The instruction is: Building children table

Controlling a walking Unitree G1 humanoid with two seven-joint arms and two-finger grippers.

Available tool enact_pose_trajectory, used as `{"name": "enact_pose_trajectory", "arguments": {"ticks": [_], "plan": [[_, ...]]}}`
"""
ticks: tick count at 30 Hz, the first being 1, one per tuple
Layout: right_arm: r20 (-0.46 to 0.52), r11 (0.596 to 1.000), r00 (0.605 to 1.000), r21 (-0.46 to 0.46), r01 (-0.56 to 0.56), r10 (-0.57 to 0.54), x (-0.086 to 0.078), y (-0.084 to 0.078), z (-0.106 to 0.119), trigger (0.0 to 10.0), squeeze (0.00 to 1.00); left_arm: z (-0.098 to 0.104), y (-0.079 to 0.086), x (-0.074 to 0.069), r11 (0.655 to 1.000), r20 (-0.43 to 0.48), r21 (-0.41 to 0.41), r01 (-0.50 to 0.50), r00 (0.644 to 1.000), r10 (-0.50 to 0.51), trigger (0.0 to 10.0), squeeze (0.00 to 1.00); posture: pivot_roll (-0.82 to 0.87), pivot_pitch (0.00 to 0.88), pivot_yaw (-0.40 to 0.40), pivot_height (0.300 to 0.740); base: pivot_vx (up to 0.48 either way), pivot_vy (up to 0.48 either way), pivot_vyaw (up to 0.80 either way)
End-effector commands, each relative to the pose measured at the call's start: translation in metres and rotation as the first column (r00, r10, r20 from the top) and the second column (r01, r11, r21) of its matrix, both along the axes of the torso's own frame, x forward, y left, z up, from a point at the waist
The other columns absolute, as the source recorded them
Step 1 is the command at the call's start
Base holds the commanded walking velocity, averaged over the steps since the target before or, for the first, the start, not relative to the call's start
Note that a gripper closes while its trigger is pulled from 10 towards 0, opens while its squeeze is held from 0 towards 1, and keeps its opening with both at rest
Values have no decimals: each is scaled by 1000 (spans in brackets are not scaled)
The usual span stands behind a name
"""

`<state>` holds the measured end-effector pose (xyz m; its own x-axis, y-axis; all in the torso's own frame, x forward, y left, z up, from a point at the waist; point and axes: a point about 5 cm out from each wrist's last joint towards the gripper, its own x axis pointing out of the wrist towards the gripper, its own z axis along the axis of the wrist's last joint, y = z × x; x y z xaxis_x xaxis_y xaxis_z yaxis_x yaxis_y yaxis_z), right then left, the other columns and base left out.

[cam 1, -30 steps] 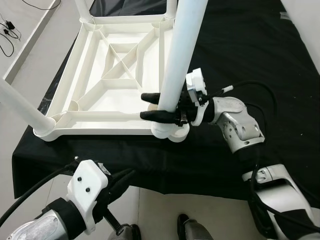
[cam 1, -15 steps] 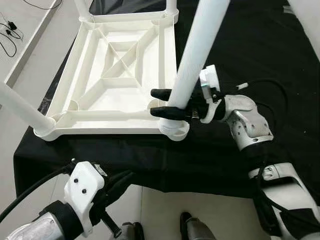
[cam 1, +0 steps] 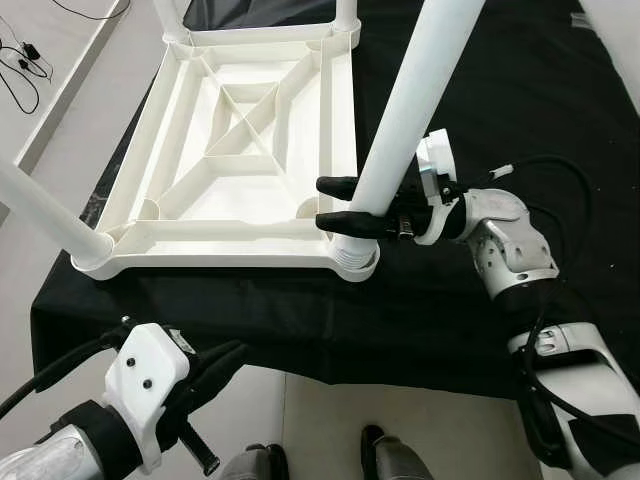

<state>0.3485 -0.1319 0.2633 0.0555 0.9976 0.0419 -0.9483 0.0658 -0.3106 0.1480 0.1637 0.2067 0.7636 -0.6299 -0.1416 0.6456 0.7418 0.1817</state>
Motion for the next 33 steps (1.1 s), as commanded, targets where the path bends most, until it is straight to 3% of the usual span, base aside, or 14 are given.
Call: {"name": "enact_pose_trajectory", "arguments": {"ticks": [1,14,20,28,33], "plan": [[-47,997,998,-60,-41,38,-1,3,-14,10000,0,0,1,-2,1000,-14,8,14,1000,-14,10000,0,127,314,78,740,0,0,0],[-61,967,984,-181,-177,169,-7,11,-15,10000,0,0,1,-3,1000,-19,-12,9,1000,-9,10000,0,137,318,77,740,0,0,0],[-22,915,964,-310,-259,266,-17,23,-14,10000,0,0,1,-3,1000,-22,-25,11,1000,-11,10000,0,137,326,72,740,0,0,0],[-24,887,955,-362,-285,296,-20,26,-14,10000,0,0,0,-2,999,-21,-32,11,1000,-11,10000,0,130,328,65,740,0,0,0],[-12,902,955,-324,-286,298,-19,30,-8,10000,0,0,-1,-2,999,-19,-37,9,1000,-10,10000,0,127,328,61,740,0,0,0]]}}
